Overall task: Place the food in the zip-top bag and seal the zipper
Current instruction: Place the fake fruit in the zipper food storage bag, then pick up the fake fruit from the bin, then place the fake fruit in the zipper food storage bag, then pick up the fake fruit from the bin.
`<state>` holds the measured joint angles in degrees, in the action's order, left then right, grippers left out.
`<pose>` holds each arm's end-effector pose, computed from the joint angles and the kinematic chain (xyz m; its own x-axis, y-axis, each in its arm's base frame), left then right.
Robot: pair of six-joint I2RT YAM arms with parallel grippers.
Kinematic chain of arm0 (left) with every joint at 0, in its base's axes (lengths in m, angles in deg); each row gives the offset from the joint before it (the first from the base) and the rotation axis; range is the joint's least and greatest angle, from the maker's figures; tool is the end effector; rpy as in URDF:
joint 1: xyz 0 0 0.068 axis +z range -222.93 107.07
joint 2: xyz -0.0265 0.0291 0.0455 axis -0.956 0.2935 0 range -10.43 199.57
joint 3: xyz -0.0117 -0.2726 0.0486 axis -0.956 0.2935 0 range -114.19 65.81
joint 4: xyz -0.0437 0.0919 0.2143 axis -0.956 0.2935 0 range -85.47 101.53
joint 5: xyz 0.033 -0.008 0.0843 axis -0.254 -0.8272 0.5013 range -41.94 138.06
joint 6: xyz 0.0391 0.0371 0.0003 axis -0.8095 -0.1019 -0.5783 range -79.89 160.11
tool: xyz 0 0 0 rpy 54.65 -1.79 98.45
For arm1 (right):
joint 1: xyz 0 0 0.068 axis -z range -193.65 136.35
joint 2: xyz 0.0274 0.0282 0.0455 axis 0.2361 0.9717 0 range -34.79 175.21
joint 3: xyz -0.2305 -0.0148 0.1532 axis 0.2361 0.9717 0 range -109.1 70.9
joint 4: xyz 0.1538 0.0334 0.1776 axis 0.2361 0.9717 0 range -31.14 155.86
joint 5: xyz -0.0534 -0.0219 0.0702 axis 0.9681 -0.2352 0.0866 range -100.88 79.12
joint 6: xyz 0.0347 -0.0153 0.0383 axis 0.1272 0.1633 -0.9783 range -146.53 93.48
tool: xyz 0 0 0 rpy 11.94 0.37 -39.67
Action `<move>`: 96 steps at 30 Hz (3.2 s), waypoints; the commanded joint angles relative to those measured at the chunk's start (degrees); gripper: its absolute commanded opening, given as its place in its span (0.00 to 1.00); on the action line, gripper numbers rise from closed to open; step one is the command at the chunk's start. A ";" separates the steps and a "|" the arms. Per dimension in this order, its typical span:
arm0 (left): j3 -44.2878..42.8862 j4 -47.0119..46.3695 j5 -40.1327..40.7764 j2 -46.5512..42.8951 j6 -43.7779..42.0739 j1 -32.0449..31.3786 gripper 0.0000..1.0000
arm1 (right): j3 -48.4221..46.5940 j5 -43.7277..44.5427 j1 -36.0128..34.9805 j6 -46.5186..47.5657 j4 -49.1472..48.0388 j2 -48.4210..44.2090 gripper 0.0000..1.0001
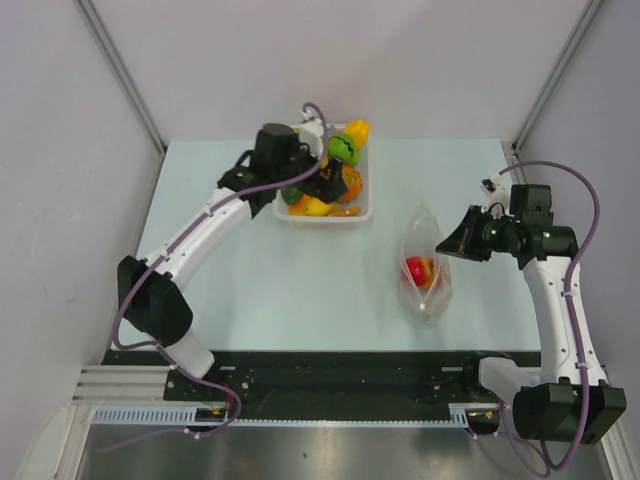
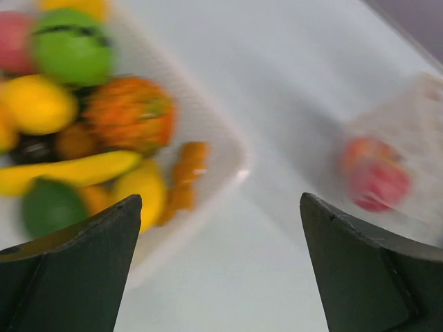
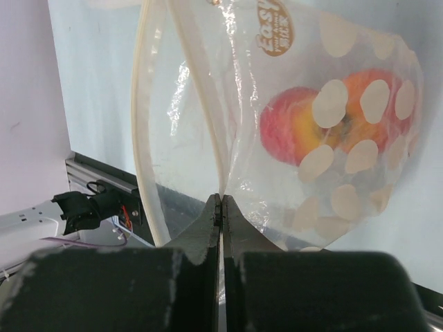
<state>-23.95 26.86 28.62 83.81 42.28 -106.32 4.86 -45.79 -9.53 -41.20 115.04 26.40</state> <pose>0.2931 -0.2075 0.3755 -0.4054 0.2244 -0.8862 0.7522 0.6328 -0.1839 0.1692 0.0082 0.3466 -0.8287 0.2681 -0.4913 -0.0907 0.8019 0.5906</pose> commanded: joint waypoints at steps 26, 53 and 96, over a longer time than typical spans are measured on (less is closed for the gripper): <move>-5.17 -0.44 13.37 19.05 -6.04 13.35 0.84 | -0.32 0.37 0.19 -0.53 -1.52 0.77 0.00; -5.96 0.35 0.82 -0.01 0.37 -8.08 0.58 | -0.58 0.73 0.27 -1.05 -1.69 1.04 0.00; -25.72 -15.82 25.59 27.48 5.21 4.38 1.00 | -1.20 0.55 2.12 1.14 -0.72 1.92 0.00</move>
<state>-46.09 15.67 50.13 108.03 50.94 -102.71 4.99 -45.60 -7.74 -40.83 114.54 27.91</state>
